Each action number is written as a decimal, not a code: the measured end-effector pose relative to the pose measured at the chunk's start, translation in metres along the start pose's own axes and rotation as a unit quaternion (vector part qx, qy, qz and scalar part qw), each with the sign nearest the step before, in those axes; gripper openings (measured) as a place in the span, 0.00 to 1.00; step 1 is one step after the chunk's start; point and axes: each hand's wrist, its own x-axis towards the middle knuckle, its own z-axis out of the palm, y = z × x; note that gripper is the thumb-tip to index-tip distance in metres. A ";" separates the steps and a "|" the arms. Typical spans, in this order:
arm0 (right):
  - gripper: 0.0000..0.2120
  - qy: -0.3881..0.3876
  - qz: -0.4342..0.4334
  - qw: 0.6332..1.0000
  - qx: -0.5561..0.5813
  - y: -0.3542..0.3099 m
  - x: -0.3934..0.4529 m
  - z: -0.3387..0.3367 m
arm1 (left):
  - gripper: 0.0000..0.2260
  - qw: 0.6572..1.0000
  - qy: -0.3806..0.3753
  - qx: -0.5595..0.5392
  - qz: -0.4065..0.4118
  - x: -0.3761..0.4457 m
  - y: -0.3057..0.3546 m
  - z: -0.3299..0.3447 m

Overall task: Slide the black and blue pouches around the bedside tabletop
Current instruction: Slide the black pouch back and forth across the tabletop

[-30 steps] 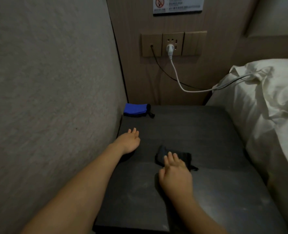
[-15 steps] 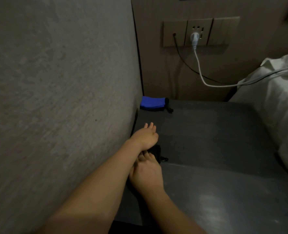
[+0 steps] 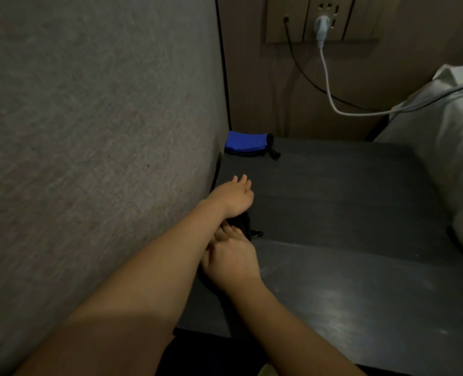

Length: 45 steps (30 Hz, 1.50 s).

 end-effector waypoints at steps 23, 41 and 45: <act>0.22 0.020 0.047 0.997 -0.064 0.095 -0.066 -0.063 | 0.23 0.999 0.015 0.045 0.000 -0.003 0.001 0.003; 0.15 0.103 0.240 0.954 -0.146 0.249 -0.132 -0.143 | 0.29 0.987 0.070 0.142 0.034 -0.014 -0.003 0.018; 0.15 0.122 0.257 0.949 -0.140 0.254 -0.128 -0.140 | 0.29 0.986 0.071 0.143 0.039 -0.016 -0.004 0.020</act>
